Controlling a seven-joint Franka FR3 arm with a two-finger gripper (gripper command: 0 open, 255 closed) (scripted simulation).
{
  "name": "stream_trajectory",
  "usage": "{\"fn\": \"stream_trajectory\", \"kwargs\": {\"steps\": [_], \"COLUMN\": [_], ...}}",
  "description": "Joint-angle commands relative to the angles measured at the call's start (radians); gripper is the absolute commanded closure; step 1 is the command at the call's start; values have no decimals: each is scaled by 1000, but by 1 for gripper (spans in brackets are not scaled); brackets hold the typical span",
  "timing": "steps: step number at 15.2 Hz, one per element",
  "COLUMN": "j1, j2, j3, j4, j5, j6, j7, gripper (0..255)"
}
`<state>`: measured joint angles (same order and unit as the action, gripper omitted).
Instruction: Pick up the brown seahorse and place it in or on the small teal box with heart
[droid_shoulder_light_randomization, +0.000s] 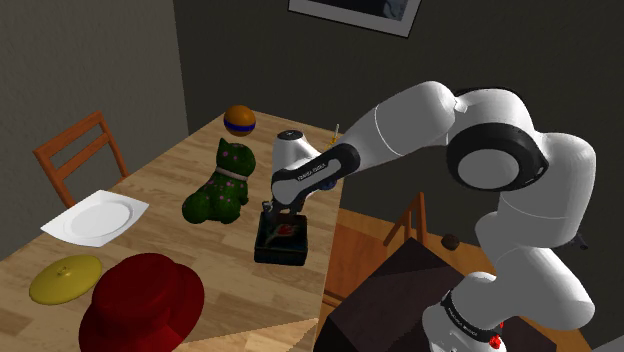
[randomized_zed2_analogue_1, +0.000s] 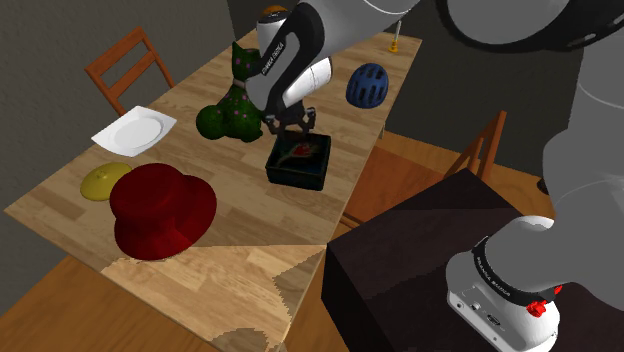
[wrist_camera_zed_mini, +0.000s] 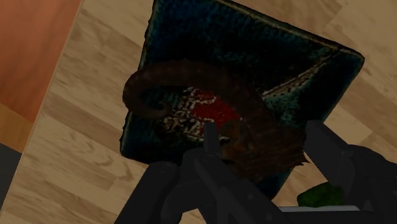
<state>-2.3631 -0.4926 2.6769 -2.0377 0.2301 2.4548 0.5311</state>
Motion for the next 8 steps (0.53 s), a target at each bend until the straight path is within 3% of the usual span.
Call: {"fn": "stream_trajectory", "kwargs": {"steps": [1, 8], "j1": [-9, -38], "j2": [-21, -98], "j3": [9, 46], "j4": [2, 13], "j5": [13, 54], "j6": [18, 82], "j7": [-9, -33], "gripper": [255, 255]}}
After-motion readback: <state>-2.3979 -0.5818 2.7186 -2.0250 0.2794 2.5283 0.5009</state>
